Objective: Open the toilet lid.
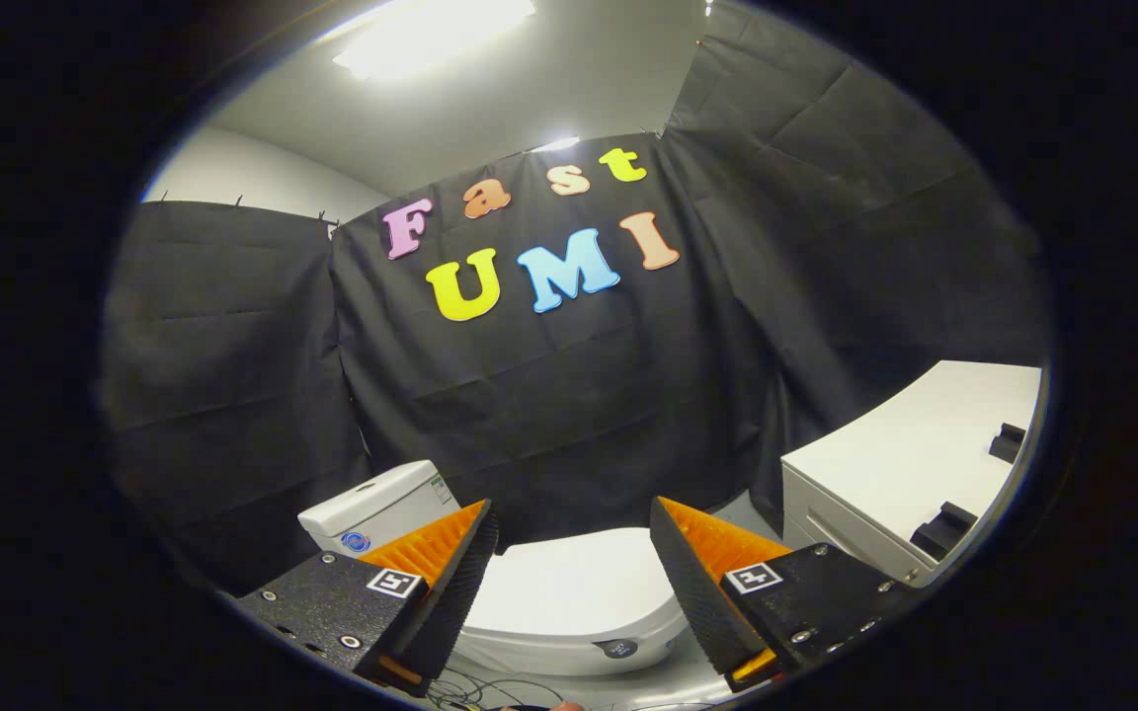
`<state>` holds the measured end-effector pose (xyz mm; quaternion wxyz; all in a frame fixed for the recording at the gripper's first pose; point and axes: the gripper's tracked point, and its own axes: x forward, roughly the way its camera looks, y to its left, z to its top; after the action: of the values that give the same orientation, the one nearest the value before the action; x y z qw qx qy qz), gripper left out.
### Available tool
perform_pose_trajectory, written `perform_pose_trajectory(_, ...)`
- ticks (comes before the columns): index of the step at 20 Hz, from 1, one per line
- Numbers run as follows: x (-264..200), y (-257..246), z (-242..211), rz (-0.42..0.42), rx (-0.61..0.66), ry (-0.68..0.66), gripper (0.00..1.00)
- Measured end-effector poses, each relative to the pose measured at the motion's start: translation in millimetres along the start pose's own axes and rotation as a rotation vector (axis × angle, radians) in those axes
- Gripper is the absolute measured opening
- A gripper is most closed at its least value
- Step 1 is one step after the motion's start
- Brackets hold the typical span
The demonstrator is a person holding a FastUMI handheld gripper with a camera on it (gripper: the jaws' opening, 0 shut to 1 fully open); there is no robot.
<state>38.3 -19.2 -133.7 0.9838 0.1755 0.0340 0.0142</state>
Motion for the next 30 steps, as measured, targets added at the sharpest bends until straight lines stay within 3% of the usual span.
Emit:
perform_pose_trajectory(4, 10.4, -12.8, -31.9, -0.055, -0.04, 0.039, 0.96)
perform_pose_trajectory(13, 26.9, -8.5, -105.4, -0.046, -0.05, 0.163, 0.96)
perform_pose_trajectory(21, 35.2, 0.2, -158.0, -0.002, 0.072, 0.233, 0.96)
perform_pose_trajectory(30, 42.5, -31.1, -220.4, -0.05, 0.241, 0.328, 0.96)
